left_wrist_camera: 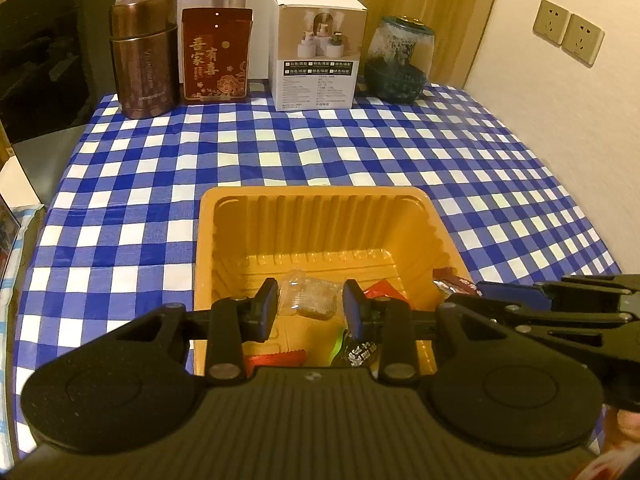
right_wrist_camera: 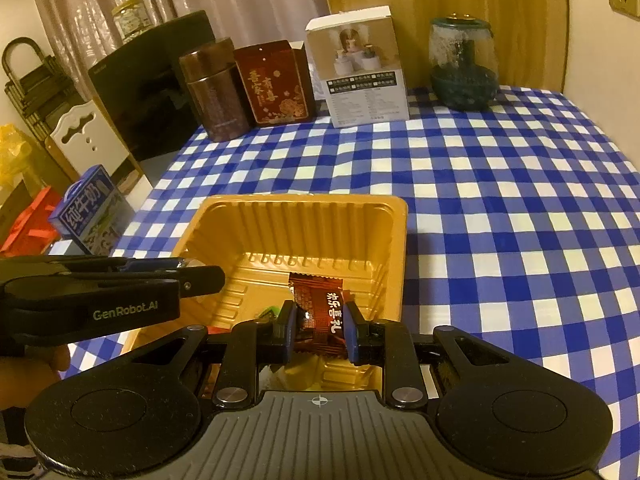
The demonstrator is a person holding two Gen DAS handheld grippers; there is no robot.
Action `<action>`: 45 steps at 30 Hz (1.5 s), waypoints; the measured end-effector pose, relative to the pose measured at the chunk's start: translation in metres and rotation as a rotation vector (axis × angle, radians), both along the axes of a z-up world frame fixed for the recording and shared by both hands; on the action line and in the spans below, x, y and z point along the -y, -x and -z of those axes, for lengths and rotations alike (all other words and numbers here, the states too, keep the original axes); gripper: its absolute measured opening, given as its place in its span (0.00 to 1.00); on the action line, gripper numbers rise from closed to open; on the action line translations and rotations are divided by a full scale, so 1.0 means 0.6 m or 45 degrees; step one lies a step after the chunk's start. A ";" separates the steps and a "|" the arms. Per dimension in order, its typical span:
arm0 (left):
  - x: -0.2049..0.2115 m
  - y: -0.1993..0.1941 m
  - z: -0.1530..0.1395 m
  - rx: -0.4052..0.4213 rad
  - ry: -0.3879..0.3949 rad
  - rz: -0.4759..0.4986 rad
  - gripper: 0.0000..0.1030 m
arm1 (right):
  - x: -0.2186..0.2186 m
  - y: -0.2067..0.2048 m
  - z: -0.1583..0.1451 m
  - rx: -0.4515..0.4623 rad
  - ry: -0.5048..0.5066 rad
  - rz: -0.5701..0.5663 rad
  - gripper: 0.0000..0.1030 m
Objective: Organize snacks
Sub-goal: 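Lower both candies into the tray and open the left tool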
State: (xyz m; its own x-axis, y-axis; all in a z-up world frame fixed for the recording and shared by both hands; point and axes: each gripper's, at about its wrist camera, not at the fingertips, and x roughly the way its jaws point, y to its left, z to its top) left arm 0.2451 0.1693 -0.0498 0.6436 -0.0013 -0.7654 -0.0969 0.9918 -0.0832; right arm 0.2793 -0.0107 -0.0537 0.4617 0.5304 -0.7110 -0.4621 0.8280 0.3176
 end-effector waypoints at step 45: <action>-0.019 0.038 -0.024 0.029 -0.071 -0.048 0.61 | -0.010 0.009 -0.024 0.023 -0.039 0.001 0.24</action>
State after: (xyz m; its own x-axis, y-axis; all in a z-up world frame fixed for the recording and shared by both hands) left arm 0.2221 0.1810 -0.0351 0.6598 0.0656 -0.7485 -0.1332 0.9906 -0.0306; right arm 0.2740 -0.0047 -0.0395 0.4747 0.5514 -0.6860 -0.4675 0.8184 0.3343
